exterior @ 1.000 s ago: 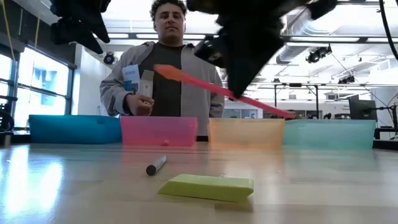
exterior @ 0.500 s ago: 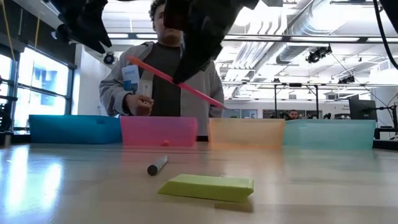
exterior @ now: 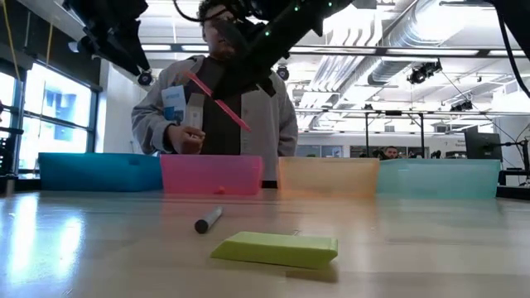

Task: Sort crayons/erasers/pens/pencils in bins
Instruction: Put the pink pencil into the pink bin

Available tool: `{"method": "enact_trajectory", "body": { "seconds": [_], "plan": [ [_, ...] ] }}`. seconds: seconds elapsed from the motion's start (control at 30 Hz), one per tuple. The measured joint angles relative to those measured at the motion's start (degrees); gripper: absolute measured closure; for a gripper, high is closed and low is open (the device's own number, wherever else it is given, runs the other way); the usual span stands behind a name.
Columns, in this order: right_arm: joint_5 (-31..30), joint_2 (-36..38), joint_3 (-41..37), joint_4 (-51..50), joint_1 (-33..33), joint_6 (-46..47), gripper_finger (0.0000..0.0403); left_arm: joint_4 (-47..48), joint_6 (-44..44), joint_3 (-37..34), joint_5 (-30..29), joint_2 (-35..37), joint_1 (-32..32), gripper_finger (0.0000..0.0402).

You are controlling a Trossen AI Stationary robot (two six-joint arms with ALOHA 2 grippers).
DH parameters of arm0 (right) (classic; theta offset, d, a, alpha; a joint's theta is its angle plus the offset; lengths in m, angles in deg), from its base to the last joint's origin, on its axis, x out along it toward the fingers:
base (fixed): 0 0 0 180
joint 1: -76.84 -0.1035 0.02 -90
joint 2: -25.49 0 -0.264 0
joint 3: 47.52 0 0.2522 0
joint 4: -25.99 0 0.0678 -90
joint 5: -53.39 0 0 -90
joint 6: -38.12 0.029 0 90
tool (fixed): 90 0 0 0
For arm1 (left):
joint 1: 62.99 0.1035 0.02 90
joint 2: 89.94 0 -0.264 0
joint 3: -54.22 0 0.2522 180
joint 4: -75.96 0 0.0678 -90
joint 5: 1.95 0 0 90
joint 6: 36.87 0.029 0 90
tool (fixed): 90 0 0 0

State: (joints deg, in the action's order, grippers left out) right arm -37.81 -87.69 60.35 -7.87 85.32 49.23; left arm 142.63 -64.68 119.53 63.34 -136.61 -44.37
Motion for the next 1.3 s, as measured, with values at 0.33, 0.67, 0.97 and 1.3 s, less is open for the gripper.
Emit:
{"method": "enact_trajectory", "body": {
  "seconds": [0.33,0.67,0.97,1.3],
  "plan": [
    [-5.0,-0.3,0.0,8.6,6.4,7.4,0.0402,-3.8,0.0,0.0,0.0,-2.0,0.9,0.0236],
    [-2.4,-4.8,-0.1,9.8,9.3,9.9,0.0402,-12.0,0.0,0.0,0.0,-8.5,0.9,0.0236],
    [0.2,-7.6,-0.1,8.3,9.5,9.8,0.0402,-16.7,0.0,0.0,-1.1,-14.0,0.9,0.0236],
    [-0.1,-8.1,-0.1,4.1,9.5,9.6,0.0402,-17.3,-0.4,0.0,-1.0,-15.6,0.9,0.0236]
  ]
}}
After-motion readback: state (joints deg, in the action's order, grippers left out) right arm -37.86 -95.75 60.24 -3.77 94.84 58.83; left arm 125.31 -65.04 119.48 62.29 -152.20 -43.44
